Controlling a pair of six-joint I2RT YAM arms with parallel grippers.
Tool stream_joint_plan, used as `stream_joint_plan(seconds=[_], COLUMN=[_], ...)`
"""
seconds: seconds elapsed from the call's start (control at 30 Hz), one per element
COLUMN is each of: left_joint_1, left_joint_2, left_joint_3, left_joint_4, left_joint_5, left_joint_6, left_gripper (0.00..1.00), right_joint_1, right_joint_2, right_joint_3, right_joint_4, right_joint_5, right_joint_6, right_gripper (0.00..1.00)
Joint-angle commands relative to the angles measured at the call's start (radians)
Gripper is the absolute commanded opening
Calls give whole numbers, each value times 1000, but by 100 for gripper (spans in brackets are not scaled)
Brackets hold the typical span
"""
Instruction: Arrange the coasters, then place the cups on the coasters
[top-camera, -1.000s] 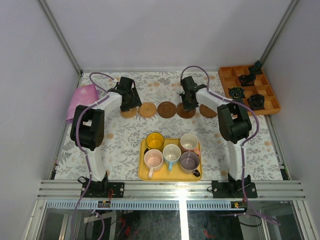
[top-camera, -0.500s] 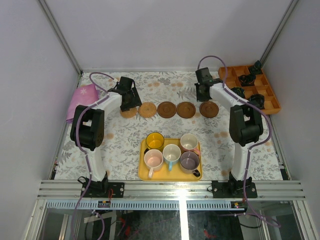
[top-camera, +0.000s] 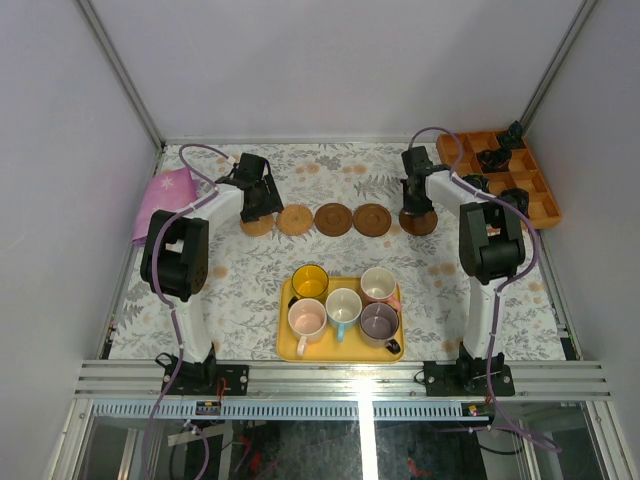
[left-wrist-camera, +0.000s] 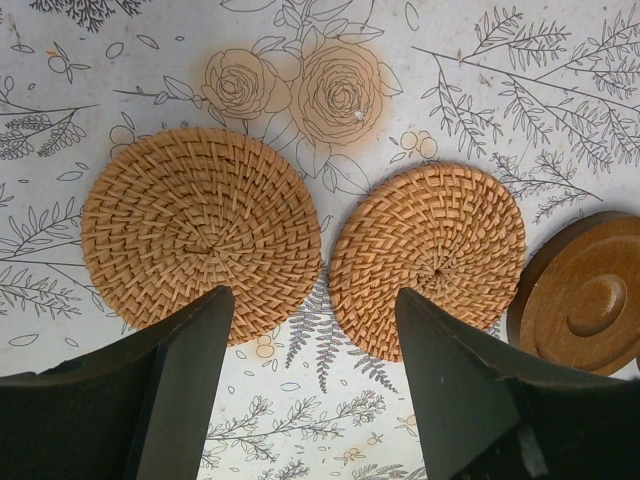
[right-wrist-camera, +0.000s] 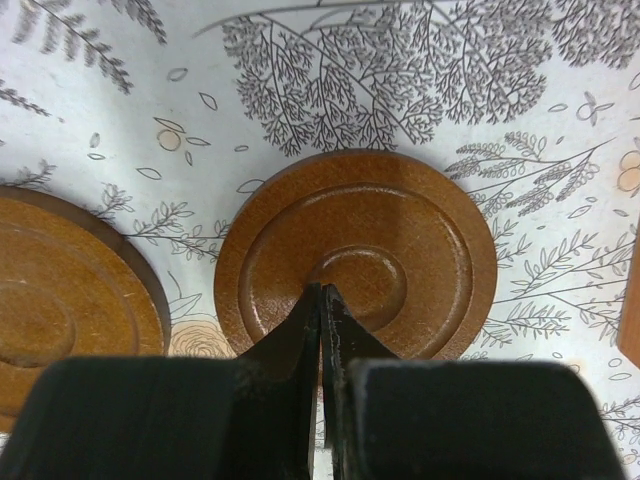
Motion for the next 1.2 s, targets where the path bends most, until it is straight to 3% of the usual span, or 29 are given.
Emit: stream_joint_plan(seconds=[0.0,0.53,1.17], left_joint_1=[6,8,12], left_joint_2=[-23,-6,-8], left_joint_3=[4,10,4], left_joint_4=[34,29,26], left_joint_5=[-24,-44,-66], left_joint_6=[20,17,10], left_gripper=[66,66,67], right_joint_1=[-10,-8,1], right_joint_2=[10,-30,-79], right_joint_3=[-20,-137,-146], right_joint_4=[-21,1,-15], right_joint_5=[-5,-161,-188], right_joint_6=[29,35,29], right_gripper=[0,0,0])
